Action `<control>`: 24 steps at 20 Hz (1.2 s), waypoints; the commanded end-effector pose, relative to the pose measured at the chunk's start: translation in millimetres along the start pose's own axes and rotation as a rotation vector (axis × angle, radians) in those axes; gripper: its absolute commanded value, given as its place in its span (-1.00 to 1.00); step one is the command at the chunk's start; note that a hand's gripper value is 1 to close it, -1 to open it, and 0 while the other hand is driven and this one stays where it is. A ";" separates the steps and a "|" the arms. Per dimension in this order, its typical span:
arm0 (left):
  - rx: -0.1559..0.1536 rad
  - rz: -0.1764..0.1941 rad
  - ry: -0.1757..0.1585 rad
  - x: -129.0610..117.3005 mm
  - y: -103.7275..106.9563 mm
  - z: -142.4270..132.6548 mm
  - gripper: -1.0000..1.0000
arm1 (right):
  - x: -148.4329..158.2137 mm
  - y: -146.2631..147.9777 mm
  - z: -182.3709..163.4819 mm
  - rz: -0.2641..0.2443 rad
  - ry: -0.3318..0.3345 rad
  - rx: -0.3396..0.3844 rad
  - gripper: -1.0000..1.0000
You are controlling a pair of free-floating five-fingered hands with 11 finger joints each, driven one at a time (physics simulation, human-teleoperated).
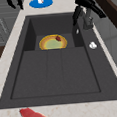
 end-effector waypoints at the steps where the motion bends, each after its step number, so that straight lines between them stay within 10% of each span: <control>1: 0.000 0.000 0.000 0.0 0.0 0.0 0.00 | -19.5 12.1 21.1 -0.041 -0.015 0.002 -1.00; 24: 0.000 0.000 0.000 0.0 0.0 0.0 0.00 | -115.9 85.5 145.9 -0.020 -0.074 -0.013 -1.00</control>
